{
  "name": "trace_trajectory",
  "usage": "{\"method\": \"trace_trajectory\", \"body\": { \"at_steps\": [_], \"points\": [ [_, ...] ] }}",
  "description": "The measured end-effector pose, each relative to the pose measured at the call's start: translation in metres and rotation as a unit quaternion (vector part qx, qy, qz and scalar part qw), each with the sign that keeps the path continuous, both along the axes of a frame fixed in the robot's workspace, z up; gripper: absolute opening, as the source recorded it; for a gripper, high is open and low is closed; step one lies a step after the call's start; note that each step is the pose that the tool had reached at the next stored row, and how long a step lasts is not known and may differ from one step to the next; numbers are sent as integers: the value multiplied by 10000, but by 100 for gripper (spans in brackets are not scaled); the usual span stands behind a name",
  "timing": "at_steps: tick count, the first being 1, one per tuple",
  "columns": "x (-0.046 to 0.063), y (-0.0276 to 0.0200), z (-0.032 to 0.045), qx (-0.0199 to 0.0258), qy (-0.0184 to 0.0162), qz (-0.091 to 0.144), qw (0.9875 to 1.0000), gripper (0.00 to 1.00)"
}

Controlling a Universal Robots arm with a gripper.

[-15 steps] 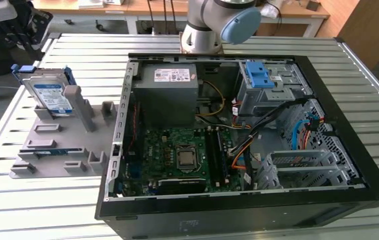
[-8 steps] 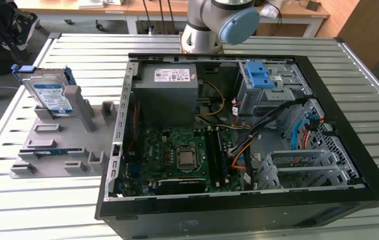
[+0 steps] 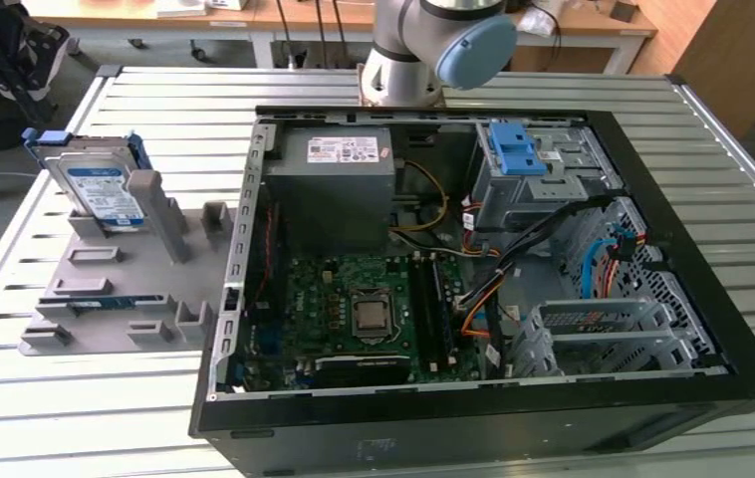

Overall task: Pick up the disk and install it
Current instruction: 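Pick up the disk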

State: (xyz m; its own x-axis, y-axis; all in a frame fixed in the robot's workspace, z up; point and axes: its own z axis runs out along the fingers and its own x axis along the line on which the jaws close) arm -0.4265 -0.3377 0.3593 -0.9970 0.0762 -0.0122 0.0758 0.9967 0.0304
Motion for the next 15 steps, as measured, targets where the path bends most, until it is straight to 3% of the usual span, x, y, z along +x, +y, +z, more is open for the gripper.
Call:
{"method": "trace_trajectory", "body": {
  "at_steps": [10,15],
  "points": [
    [-8,0,0,0,0,37,10000,11],
    [-8,0,-2,0,0,446,9990,11]
  ]
}}
